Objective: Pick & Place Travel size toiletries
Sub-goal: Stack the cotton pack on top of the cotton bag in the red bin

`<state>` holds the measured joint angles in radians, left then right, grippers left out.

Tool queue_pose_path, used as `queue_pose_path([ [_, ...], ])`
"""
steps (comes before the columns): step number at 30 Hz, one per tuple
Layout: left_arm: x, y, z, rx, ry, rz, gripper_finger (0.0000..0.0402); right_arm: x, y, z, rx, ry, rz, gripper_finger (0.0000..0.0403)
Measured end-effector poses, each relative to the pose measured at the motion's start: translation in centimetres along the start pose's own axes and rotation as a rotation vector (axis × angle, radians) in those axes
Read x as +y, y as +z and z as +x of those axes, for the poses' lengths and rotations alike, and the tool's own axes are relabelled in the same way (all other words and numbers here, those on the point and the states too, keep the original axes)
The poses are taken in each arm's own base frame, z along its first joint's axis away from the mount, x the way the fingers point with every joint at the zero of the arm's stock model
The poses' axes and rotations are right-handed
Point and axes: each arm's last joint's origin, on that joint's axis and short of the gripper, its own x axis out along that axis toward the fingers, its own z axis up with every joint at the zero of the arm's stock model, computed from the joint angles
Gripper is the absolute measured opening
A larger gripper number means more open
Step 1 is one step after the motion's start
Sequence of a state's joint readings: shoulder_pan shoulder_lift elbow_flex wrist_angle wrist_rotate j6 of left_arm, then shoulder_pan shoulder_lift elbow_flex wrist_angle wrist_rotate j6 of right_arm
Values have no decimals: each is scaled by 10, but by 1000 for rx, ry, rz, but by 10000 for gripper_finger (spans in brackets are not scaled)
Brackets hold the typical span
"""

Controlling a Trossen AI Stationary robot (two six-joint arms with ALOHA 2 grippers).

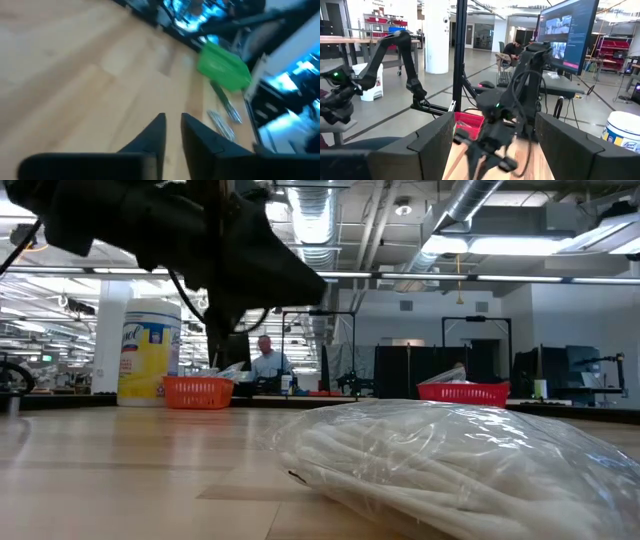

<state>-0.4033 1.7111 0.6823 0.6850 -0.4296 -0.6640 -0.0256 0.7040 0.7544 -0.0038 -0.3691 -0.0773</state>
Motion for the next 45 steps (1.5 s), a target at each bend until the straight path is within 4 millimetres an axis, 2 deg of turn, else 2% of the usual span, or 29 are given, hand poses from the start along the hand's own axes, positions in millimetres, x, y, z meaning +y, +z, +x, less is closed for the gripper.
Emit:
queue_pose_path([
  [4, -8, -16, 19, 62, -46, 14, 7, 2, 1, -6, 9, 1, 3, 270],
  [10, -20, -27, 45, 123, -117, 43, 1, 6, 2, -15, 17, 1, 6, 270],
  [15, -26, -32, 57, 205, -157, 44, 0, 9, 4, -24, 4, 1, -1, 270],
  [24, -30, -46, 57, 390, -191, -23, 0, 11, 6, -30, -2, 0, -4, 270],
  [29, -24, -52, 55, 482, -150, -54, 0, 11, 6, -29, -1, 1, -8, 270],
  [39, -17, -48, 59, 463, -116, -55, 0, 11, 6, -29, -1, 1, -9, 270],
  [41, -21, -47, 59, 454, -164, -40, 0, 11, 6, -29, -2, 1, -9, 270],
  [45, -42, -38, 59, 424, -343, -37, 0, 11, 6, -29, -1, 0, -12, 270],
])
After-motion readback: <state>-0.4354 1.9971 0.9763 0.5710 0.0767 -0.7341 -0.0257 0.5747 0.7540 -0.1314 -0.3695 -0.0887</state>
